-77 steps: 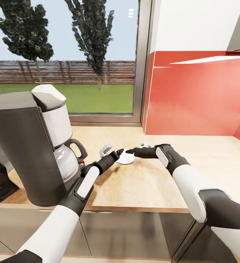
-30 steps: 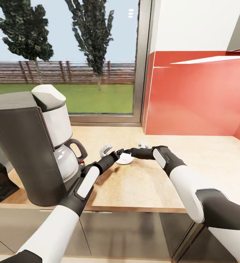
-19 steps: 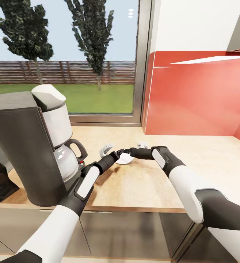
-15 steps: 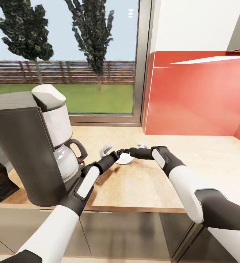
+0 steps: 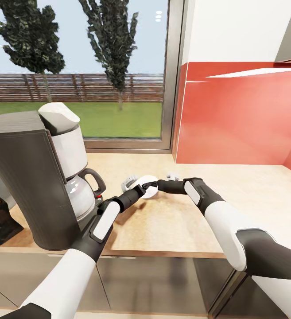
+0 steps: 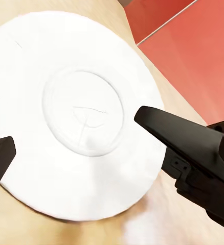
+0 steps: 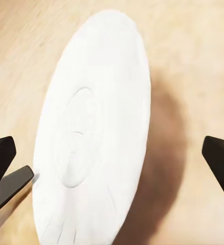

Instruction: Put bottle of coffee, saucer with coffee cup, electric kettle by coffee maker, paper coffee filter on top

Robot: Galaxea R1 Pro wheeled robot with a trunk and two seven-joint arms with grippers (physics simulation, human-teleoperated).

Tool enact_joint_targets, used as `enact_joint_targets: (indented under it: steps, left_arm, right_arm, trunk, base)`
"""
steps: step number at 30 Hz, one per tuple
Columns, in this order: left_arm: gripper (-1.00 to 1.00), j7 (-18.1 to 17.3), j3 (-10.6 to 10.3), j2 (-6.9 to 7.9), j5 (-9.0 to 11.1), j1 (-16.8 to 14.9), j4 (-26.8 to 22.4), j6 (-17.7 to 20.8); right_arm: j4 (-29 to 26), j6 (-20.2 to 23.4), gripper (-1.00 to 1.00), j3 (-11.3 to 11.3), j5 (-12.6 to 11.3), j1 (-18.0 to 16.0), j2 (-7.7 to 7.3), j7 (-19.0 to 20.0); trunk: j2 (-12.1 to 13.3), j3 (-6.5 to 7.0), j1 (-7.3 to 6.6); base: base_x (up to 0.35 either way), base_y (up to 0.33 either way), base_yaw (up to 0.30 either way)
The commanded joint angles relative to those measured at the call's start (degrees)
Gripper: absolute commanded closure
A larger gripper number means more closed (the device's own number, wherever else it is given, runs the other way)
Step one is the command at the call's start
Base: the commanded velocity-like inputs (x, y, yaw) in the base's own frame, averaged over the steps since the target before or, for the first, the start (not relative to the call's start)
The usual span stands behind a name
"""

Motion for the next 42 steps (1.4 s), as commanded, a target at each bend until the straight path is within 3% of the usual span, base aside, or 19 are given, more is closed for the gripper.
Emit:
enact_joint_targets:
  steps: [1,13,22,42]
  left_arm:
    - [-1.0,0.51,-0.72,-0.01,1.01,-0.01,1.12,0.49]
    - [-1.0,0.41,-0.82,-0.01,1.07,0.0,1.73,0.64]
    - [-1.0,-2.18,-0.86,-0.01,1.07,-0.02,1.46,0.64]
    - [-1.0,-5.1,-0.68,-0.01,1.08,-0.01,-1.59,0.64]
  right_arm:
    - [0.04,1.12,-1.0,0.46,-0.64,0.03,0.02,-0.15]
    - [0.08,1.12,-1.0,0.5,-0.64,0.06,0.05,-0.15]
    - [0.13,1.04,-1.0,0.55,-0.72,0.05,1.36,-0.15]
    - [0.04,0.95,-1.0,0.63,-0.64,0.05,1.52,-0.15]
  trunk:
    - [-0.02,-0.09,0.01]
    - [-0.02,-0.09,0.01]
    - [-0.02,-0.09,0.01]
    - [-0.02,-0.09,0.01]
  base:
    - [0.0,0.0,0.0]
    - [0.0,0.0,0.0]
    - [0.0,0.0,0.0]
    - [0.0,0.0,0.0]
